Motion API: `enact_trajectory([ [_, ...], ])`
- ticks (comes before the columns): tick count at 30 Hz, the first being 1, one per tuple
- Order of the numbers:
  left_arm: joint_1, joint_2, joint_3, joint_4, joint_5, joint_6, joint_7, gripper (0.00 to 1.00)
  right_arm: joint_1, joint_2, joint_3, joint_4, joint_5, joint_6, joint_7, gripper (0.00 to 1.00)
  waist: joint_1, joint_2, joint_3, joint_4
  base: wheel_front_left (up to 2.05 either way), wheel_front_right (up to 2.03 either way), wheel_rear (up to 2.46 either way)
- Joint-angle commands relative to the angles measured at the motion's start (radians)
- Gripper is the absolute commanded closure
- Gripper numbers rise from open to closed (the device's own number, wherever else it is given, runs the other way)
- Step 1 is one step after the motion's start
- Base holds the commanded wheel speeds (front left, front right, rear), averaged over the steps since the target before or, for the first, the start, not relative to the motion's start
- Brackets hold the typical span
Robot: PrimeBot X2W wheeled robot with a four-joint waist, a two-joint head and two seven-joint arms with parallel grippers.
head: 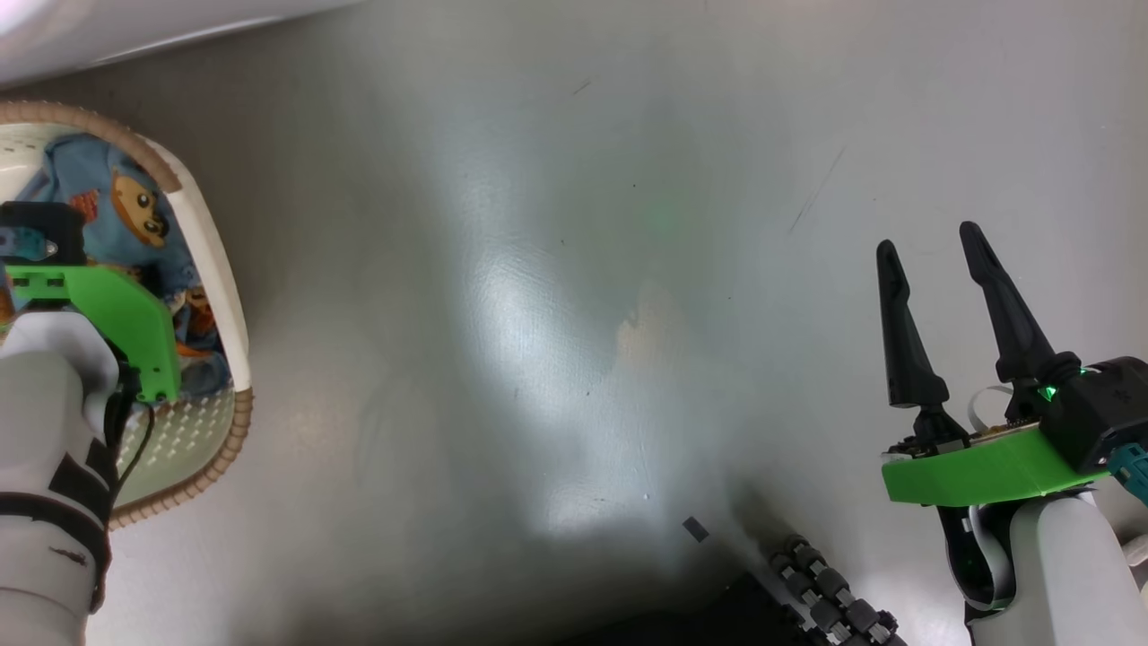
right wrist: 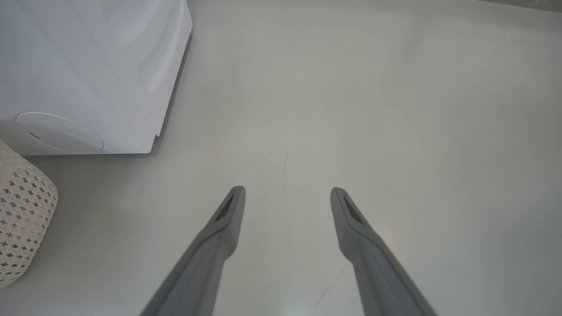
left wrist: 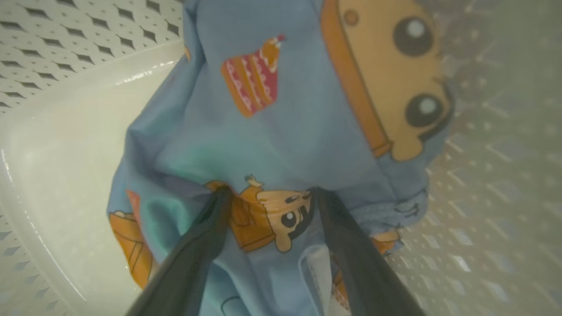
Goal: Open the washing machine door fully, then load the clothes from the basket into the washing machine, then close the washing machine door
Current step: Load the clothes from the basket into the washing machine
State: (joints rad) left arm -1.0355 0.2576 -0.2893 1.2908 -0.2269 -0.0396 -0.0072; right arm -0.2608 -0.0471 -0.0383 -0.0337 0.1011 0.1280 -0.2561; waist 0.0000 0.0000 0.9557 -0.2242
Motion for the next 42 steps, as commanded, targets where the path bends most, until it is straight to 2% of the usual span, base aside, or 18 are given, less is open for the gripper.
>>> enact_trajectory([
  [1,0.013,0.033,0.015,-0.001,-0.014,0.010,0.005,0.00,0.059,-0.003,0.017,-0.022,0.004,0.003,-0.006,0.00,0.0000,0.0000,0.002,0.002,0.00,0.00,0.00],
  [2,0.011,0.032,0.016,-0.001,-0.016,0.012,0.007,0.00,0.059,-0.003,0.018,-0.023,0.004,0.003,-0.006,0.00,0.0000,0.0000,0.002,0.003,0.00,0.00,0.00],
  [3,0.009,0.031,0.019,-0.001,-0.021,0.016,0.007,0.08,0.060,-0.003,0.018,-0.024,0.003,0.003,-0.006,0.00,0.0000,0.0000,0.002,0.003,0.00,0.00,0.00],
  [4,0.008,0.030,0.019,0.000,-0.023,0.018,0.006,0.60,0.060,-0.003,0.019,-0.025,0.003,0.003,-0.006,0.00,0.0000,0.0000,0.003,0.004,0.00,0.00,0.00],
  [5,0.007,0.029,0.019,0.000,-0.026,0.019,0.006,1.00,0.060,-0.003,0.020,-0.026,0.002,0.003,-0.006,0.00,0.0000,0.0000,0.003,0.004,0.00,0.00,0.00],
  [13,0.016,0.040,0.023,0.000,-0.047,0.014,-0.007,1.00,0.043,-0.003,0.026,-0.020,0.005,0.003,-0.006,0.00,0.0000,0.0000,-0.005,0.003,0.00,0.00,0.00],
  [22,0.060,0.057,0.047,0.000,-0.088,0.008,-0.074,1.00,-0.018,-0.003,0.048,0.009,0.023,0.003,-0.006,0.00,0.0000,0.0000,-0.062,-0.010,0.00,0.00,0.00],
  [34,0.221,0.039,0.087,0.000,-0.158,-0.016,-0.216,1.00,-0.026,-0.003,0.064,0.081,0.018,0.003,-0.006,0.00,0.0000,0.0000,-0.304,0.005,0.00,0.00,0.00],
  [42,0.309,0.028,0.102,-0.036,-0.173,-0.016,-0.253,1.00,0.000,-0.003,0.067,0.113,0.003,0.003,-0.006,0.00,0.0000,0.0000,-0.431,0.030,0.00,0.00,0.00],
])
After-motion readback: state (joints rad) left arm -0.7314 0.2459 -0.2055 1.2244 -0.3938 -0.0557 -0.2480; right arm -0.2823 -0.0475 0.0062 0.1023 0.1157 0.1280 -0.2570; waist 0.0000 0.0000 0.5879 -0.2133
